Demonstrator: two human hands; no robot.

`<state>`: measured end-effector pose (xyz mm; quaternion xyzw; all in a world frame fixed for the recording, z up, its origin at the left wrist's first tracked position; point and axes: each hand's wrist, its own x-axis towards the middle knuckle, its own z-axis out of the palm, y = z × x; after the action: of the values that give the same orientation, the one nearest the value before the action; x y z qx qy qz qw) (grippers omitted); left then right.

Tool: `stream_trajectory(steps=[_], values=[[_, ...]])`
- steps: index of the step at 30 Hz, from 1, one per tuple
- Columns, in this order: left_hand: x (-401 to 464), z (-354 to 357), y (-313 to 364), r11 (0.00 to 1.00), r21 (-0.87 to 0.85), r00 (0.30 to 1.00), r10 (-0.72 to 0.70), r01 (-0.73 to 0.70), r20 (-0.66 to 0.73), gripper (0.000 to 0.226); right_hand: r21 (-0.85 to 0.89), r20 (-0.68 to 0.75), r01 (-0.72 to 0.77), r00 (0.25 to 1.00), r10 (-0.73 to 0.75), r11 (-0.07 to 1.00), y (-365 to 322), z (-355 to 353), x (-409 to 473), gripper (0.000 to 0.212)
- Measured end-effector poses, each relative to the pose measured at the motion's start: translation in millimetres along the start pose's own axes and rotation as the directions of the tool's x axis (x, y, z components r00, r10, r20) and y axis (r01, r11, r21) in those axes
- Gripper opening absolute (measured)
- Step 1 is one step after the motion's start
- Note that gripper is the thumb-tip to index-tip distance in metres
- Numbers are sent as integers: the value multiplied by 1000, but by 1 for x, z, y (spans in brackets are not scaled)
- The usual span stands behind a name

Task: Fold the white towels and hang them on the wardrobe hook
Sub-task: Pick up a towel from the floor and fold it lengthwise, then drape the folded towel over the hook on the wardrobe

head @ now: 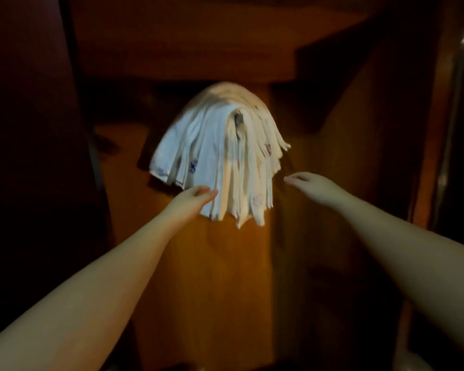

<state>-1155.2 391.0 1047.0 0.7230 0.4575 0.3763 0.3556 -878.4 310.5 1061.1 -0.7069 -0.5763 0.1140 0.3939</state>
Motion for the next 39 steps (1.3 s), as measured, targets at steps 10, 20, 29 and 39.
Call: stream_trajectory(steps=[10,20,29,39], values=[[-95,122,-41,996,48,928,55,-78,368,51,-240,174,19,984,23,971,122,18,-176,62],[-162,352,-72,994,86,772,3,-74,636,47,-87,74,-450,887,456,889,320,-10,-318,55],[-211,589,-49,986,164,593,-118,-24,796,39,-113,101,-670,727,680,734,499,-84,-418,51],[-242,777,-48,951,310,368,-286,-4,885,43,-108,203,-878,440,875,467,652,-112,-489,54]])
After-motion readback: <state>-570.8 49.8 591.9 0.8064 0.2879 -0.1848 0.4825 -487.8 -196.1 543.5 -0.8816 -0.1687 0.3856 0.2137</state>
